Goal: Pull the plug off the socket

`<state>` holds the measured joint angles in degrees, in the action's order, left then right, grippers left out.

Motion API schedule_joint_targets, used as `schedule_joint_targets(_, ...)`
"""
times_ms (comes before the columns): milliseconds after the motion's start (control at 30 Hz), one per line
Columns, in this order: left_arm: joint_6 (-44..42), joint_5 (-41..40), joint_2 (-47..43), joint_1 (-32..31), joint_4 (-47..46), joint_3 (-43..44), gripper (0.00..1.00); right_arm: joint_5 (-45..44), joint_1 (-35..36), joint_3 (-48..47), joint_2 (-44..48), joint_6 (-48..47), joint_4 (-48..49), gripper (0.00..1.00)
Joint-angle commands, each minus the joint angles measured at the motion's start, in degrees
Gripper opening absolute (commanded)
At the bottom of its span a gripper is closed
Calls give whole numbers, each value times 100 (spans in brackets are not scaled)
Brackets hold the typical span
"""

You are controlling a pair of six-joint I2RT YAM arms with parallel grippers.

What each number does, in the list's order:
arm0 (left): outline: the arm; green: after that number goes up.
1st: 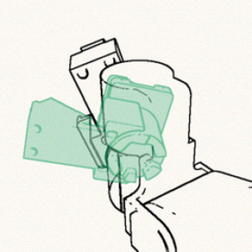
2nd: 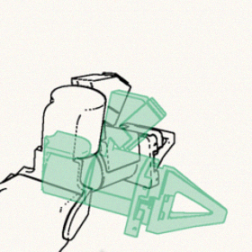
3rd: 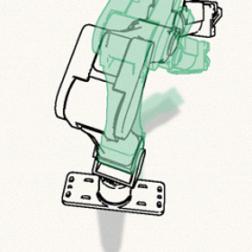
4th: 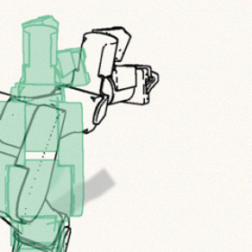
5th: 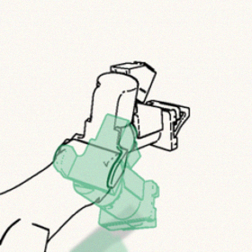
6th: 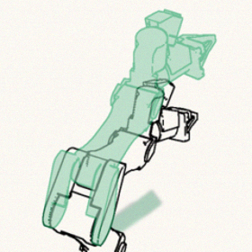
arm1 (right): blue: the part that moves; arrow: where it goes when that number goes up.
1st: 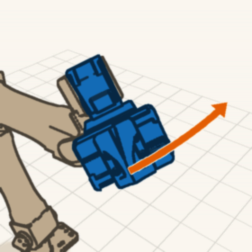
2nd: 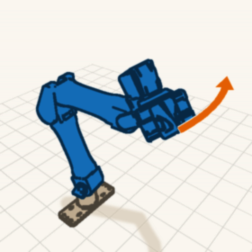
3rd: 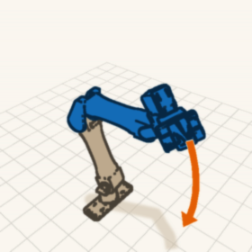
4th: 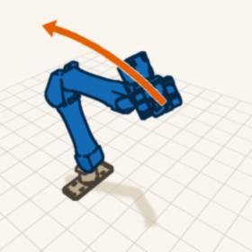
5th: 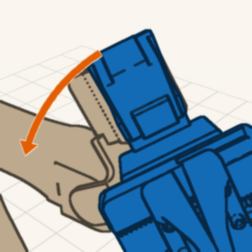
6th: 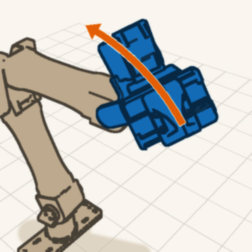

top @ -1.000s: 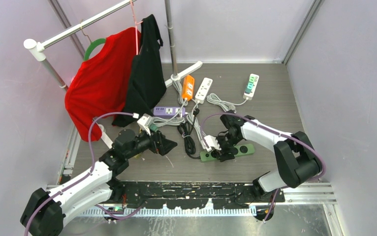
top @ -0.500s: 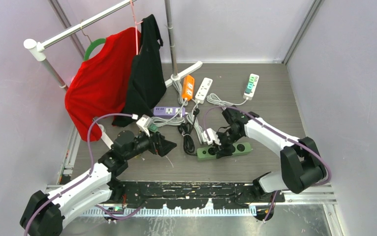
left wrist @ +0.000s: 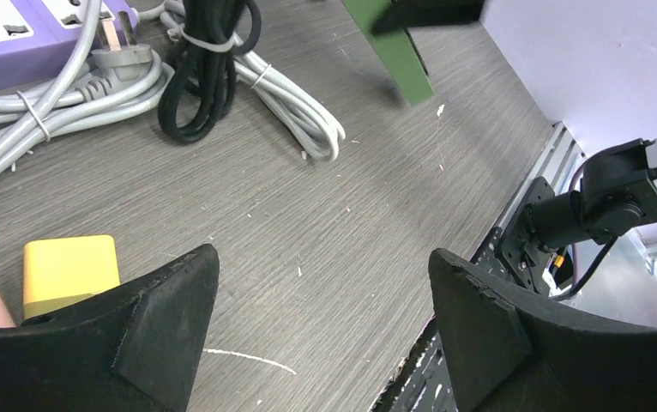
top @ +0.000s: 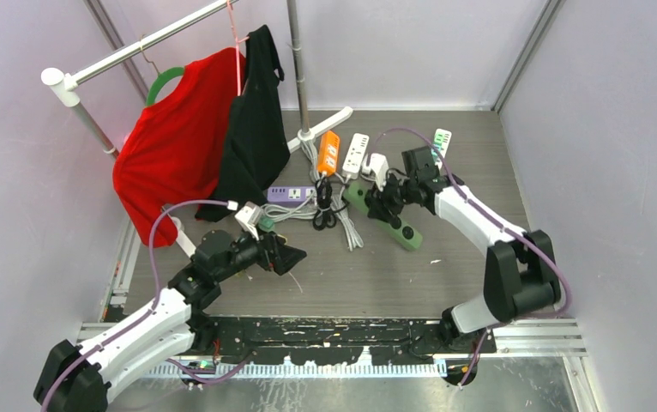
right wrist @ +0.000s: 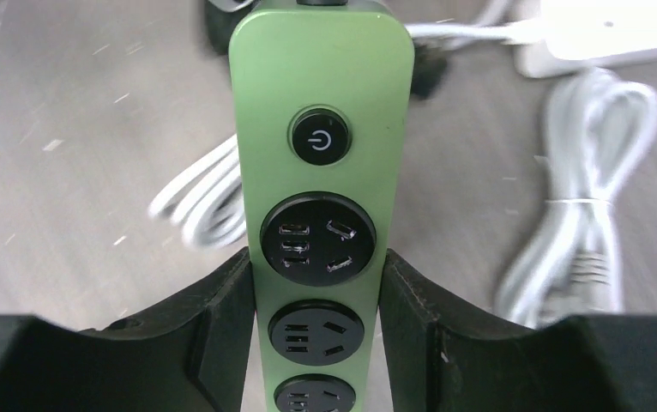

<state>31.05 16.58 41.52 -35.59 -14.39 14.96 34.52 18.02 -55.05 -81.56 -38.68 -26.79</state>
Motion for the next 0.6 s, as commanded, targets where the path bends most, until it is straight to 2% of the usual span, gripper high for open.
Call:
schedule_joint_targets(0,10,59,-331,18,29,-31,91,-1176,-249,-903,-682,1533,1342,1)
schedule_joint_targets(100,48,-37,-571,19,113,-167,91,-1483,-247,-1369,-1255,1600,1044,1)
schedule_joint_targets(333,-24,-242,-823,19,68,-367,92,-2113,-238,-1945,-2234,2263,1117,5)
schedule_joint_targets(400,-65,-260,-770,19,84,-371,92,-2125,-240,-2248,-2467,2483,927,18)
schedule_joint_targets(433,-80,-260,-734,21,96,-371,92,-2150,-245,-2389,-2566,2578,784,30)
schedule_joint_targets(500,-109,-260,-646,22,111,-378,92,-2168,-251,-2556,-2647,2606,531,46)
schedule_joint_targets(567,-122,-272,-575,25,100,-403,92,-1944,-329,-2555,-2539,2559,411,58)
